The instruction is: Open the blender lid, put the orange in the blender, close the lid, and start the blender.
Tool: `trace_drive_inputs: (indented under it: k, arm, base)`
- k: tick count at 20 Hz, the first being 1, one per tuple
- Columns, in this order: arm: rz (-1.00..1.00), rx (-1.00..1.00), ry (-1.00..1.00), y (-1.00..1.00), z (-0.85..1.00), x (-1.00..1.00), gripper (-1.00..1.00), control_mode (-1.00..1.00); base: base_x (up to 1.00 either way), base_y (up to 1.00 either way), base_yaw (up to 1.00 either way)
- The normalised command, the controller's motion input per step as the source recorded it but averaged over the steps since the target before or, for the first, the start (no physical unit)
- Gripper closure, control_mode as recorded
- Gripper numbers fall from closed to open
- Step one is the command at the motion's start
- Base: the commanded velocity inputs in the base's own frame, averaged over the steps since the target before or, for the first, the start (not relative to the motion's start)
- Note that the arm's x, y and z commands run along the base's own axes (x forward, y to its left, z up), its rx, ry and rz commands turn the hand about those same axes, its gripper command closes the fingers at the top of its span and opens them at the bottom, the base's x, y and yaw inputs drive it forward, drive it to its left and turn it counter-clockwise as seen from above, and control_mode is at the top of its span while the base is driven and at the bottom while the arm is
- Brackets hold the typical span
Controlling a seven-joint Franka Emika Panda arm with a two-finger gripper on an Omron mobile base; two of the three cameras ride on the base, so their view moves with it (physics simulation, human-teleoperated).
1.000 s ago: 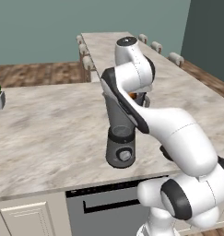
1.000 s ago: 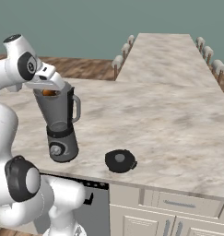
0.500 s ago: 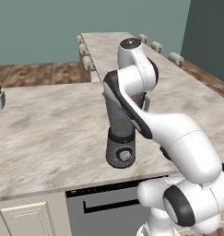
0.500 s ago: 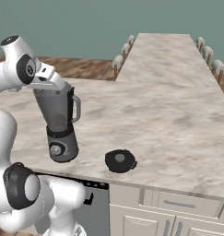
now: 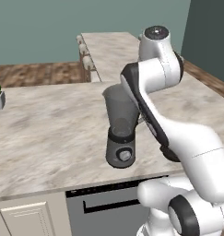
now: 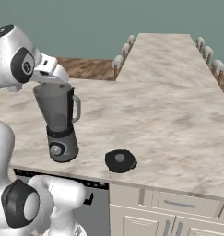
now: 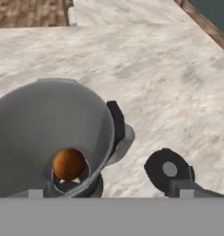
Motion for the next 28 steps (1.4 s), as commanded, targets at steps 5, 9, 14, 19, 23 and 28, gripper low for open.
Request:
trace_drive_inputs:
  k: [5,9,14,19,23,28]
  arm:
    - [-0.02,0.1,0.0,-0.96,-0.02,-0.63,-1.0,-1.0]
    - [-0.06,0.16,0.0,-1.0,-0.68,-0.61,-1.0,-1.0]
    - [-0.08,0.13,0.04,-1.0,-0.89,-0.39,-1.0,-1.0]
    - [-0.06,0.01,0.23,-0.63,-0.94,-0.02,-1.0,-1.0]
    - [0.0,0.02,0.28,-0.23,-0.67,0.05,-1.0,-1.0]
    - [0.0,0.02,0.11,-0.03,-0.56,0.13,-1.0,-1.0]
  base:
    - [0.0,0.0,0.0]
    - [0.0,0.0,0.0]
    - [0.0,0.0,0.0]
    - [0.0,0.0,0.0]
    - [0.0,0.0,0.0]
    - [0.0,0.0,0.0]
